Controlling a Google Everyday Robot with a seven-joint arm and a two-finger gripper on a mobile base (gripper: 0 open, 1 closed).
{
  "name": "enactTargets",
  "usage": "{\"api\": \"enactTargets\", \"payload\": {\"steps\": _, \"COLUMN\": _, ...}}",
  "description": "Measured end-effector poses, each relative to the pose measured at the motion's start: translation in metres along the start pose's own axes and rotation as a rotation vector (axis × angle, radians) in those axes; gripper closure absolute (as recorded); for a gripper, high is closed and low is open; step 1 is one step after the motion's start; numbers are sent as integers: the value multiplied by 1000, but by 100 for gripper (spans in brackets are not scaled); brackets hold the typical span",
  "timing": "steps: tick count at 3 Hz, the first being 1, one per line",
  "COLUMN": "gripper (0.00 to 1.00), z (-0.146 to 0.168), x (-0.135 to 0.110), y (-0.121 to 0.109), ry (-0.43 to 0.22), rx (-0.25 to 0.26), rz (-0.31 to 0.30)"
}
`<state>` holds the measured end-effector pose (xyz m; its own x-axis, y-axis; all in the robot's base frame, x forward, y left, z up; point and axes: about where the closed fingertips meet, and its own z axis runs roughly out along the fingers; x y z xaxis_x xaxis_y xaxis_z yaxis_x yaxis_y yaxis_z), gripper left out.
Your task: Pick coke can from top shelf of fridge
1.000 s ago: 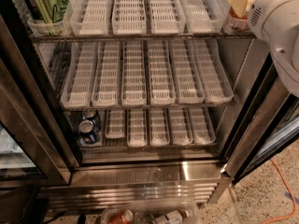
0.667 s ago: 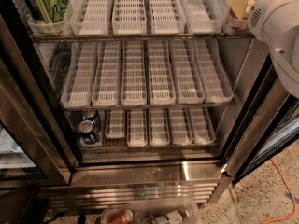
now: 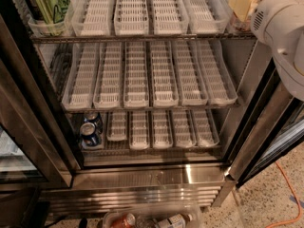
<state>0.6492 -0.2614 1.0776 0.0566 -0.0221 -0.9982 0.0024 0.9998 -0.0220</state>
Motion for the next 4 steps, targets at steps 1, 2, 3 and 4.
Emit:
{"api": "enactTargets", "payload": {"steps": 1, "gripper": 49, "z": 1, "x": 1, "y": -1, "ry": 6, "rx": 6, "rz": -1}}
{"api": "enactTargets", "payload": {"steps": 2, "gripper": 72, "z": 2, "x": 1, "y": -1, "ry": 10, "rx": 7, "rz": -5}}
{"api": "enactTargets", "payload": {"steps": 3, "gripper": 95, "z": 3, "x": 1, "y": 0, "ry": 15, "rx": 3, "rz": -2}}
{"api": "enactTargets", "payload": {"steps": 4, "gripper": 100, "z": 3, "x": 1, "y": 0, "ry": 15, "rx": 3, "rz": -2}}
